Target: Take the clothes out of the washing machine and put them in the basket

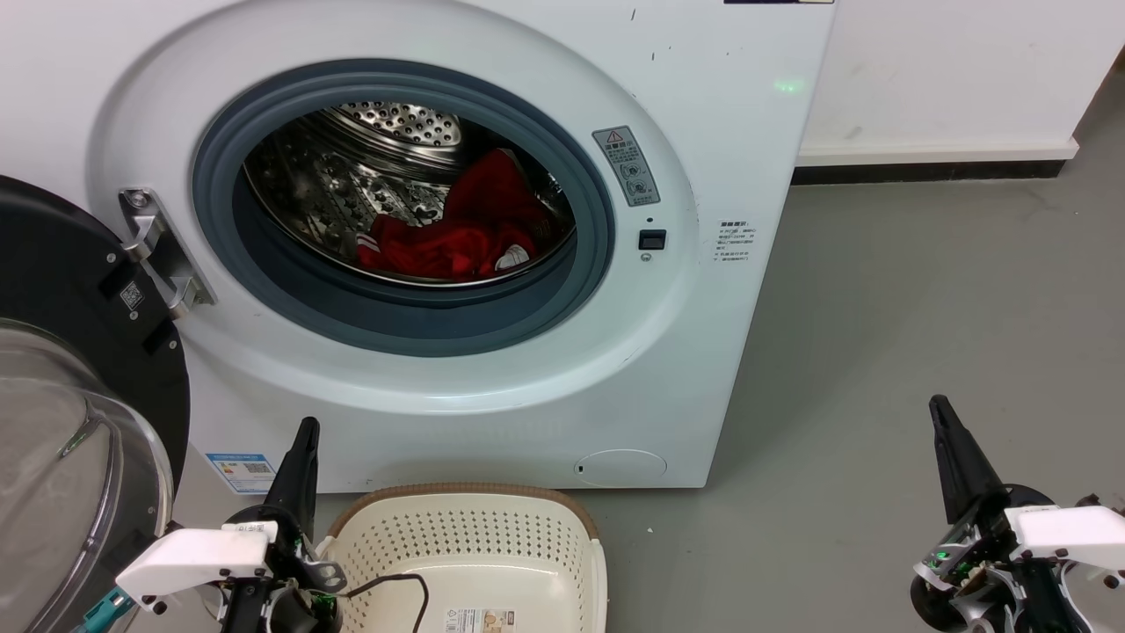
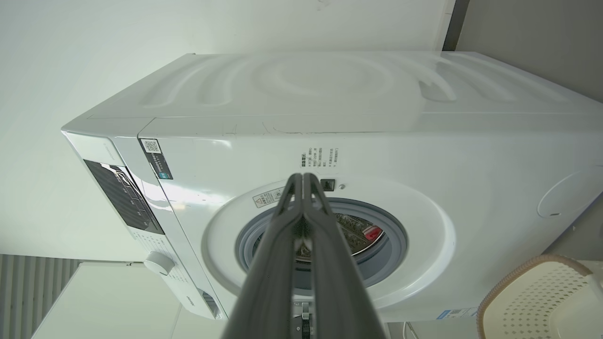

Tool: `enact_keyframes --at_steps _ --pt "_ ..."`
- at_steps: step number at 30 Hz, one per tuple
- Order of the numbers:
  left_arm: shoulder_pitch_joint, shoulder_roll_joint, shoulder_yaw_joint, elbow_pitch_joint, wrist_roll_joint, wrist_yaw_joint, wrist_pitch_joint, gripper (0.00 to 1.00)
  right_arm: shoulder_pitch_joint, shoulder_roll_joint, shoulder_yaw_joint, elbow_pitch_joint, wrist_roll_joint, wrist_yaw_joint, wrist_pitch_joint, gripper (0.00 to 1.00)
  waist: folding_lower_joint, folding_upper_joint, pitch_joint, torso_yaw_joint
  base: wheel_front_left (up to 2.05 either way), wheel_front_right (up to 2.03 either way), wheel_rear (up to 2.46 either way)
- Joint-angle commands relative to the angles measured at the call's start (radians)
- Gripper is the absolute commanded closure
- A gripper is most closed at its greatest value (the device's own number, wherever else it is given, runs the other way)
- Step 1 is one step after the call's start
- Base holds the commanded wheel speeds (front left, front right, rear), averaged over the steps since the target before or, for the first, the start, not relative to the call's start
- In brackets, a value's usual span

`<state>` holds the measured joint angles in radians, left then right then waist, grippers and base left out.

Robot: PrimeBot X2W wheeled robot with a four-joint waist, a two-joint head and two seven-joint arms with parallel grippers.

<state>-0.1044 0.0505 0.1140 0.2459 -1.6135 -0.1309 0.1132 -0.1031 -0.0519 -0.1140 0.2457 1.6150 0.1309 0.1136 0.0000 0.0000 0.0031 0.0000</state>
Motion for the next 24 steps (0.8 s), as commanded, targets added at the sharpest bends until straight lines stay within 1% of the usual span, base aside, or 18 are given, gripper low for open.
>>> enact_keyframes --at_steps 1,24 --pt "-0.009 -0.001 0.001 0.001 0.002 -0.003 0.002 1.00 -0.012 0.002 0.000 0.001 -0.005 0.000 0.000 1.00 0.0000 0.0000 0.000 0.000 0.00 0.00 0.00" --pt "-0.009 -0.001 0.001 0.001 0.001 -0.003 0.002 1.00 -0.012 0.002 0.000 0.001 -0.004 0.000 0.000 1.00 0.0000 0.0000 0.000 0.000 0.00 0.00 0.00"
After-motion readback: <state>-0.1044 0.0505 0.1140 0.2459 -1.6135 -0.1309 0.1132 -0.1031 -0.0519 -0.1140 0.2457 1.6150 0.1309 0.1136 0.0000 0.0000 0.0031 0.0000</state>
